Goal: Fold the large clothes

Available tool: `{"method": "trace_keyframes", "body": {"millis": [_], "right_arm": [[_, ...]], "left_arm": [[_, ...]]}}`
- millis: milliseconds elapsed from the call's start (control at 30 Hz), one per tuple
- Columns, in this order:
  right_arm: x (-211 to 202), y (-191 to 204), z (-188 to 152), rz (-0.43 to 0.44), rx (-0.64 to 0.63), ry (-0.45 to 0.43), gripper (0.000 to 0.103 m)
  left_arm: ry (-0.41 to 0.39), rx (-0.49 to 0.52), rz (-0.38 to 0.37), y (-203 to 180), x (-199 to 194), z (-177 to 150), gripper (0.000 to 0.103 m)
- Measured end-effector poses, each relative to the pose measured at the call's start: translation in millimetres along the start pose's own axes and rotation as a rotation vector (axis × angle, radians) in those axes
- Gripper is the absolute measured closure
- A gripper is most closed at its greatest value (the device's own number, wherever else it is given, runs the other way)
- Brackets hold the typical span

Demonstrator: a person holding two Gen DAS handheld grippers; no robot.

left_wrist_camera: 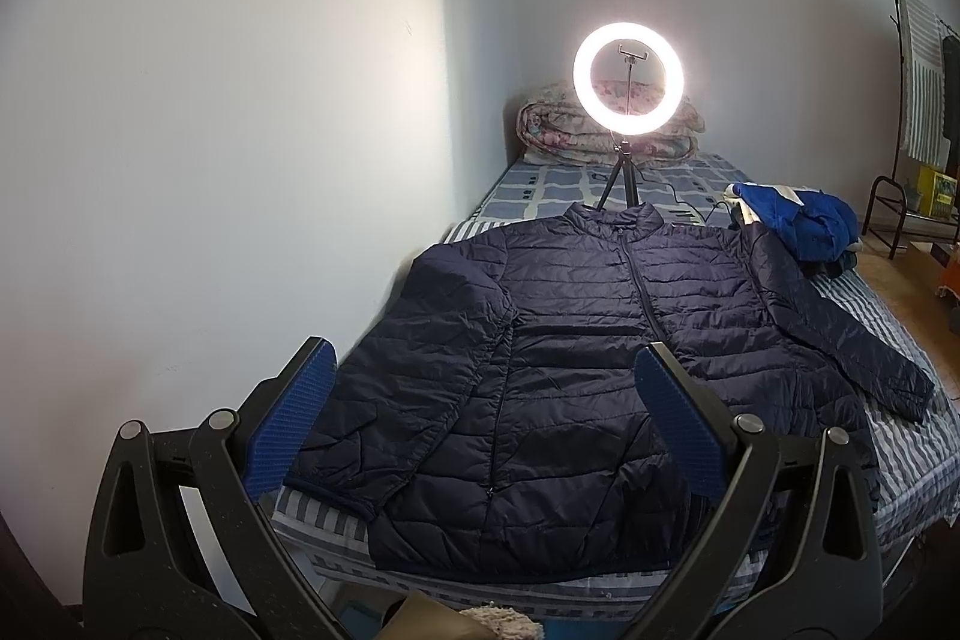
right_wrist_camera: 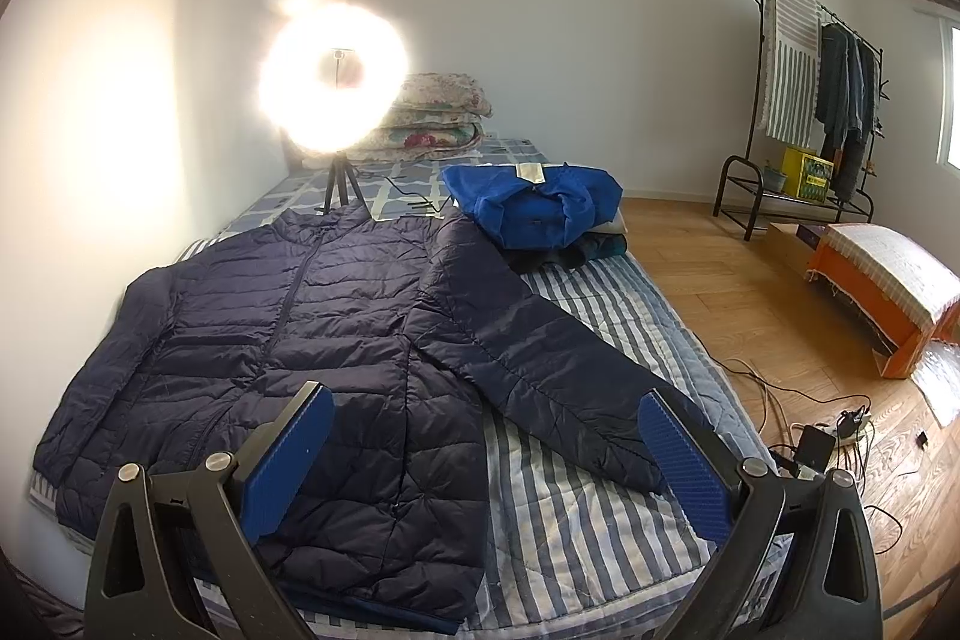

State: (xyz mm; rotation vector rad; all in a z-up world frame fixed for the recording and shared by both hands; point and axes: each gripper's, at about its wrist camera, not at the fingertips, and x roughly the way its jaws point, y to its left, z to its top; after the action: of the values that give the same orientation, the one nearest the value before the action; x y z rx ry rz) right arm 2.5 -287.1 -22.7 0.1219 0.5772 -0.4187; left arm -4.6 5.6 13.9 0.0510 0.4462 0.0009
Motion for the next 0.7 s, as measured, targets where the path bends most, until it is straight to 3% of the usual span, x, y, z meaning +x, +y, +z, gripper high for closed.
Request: {"method": "trace_keyframes", "body": {"millis": [700], "right_arm": [[0.5, 2.0, -1.0, 0.005, 0.003, 0.007, 0.000]], "left_arm": [[-0.011, -0.003, 0.001, -0.1, -2.6, -1.7, 0.001]]}}
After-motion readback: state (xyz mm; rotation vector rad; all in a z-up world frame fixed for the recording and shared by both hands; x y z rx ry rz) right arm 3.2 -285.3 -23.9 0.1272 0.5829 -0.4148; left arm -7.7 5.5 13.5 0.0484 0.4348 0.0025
